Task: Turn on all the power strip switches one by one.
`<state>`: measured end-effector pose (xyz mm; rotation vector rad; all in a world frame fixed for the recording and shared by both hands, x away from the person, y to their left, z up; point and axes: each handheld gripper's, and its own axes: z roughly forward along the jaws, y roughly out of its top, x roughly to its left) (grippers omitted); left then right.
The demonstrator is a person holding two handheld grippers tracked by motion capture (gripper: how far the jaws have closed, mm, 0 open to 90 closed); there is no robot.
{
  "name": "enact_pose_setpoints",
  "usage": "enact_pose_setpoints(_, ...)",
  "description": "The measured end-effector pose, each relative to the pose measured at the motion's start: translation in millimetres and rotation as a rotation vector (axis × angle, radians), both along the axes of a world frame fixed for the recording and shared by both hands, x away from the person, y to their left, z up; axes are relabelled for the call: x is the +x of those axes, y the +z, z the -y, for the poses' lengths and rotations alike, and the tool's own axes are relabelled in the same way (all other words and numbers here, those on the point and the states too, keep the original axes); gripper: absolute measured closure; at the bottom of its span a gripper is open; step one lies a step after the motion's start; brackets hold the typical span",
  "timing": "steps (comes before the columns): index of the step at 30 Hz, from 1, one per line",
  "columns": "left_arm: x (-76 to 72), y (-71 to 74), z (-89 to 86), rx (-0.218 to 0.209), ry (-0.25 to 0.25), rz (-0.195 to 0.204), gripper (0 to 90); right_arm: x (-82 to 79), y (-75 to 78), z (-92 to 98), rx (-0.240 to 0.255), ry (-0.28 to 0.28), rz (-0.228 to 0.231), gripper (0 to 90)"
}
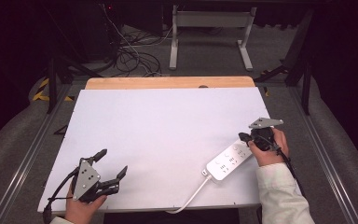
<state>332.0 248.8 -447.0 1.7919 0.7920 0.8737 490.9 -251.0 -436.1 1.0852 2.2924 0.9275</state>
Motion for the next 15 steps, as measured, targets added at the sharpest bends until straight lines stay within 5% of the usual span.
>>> enact_pose_setpoints(15, 2.8, 0.0, -1.9, 0.010, 0.024, -0.046, 19.7, 6.3, -11.8, 6.6, -0.030, -0.042, -0.051, 90.0)
